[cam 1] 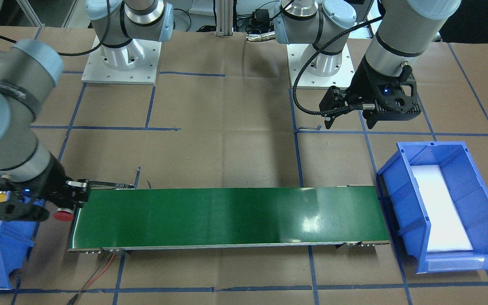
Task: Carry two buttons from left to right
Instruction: 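Lift the red button and carry it into the bin near the right arm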
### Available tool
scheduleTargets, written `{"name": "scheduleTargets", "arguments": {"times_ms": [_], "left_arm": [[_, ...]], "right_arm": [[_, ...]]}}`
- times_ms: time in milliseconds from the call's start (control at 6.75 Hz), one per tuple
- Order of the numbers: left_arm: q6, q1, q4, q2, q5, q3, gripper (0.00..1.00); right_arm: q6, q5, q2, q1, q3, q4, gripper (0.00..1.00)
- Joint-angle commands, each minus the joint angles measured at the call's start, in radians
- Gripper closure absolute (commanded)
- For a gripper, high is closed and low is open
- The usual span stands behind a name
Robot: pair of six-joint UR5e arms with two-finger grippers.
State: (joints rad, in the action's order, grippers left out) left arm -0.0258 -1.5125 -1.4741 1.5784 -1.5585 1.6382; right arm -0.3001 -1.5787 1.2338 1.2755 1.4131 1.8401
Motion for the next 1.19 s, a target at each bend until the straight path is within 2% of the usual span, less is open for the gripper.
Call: {"name": "scheduleTargets", "arguments": {"times_ms": [0, 296, 593, 1037], "left_arm": [[0.000, 0.000, 0.000, -0.001, 0.000, 0.002, 0.00], [0.000, 0.000, 0.000, 0.000, -0.002, 0.002, 0.00], [0.000, 0.000, 0.000, 0.000, 0.000, -0.001, 0.00], [0.000, 0.000, 0.000, -0.001, -0.002, 0.002, 0.00]], "right_arm": [[-0.185, 0.008, -0.064, -0.160, -0.058, 0.005, 0.93], [-0.218, 0.006, -0.161, -0.194, -0.100, 0.022, 0.93], [-0.227, 0.003, -0.232, -0.185, -0.077, 0.132, 0.93], [-0.226, 0.005, -0.257, -0.177, -0.005, 0.151, 0.93]]}}
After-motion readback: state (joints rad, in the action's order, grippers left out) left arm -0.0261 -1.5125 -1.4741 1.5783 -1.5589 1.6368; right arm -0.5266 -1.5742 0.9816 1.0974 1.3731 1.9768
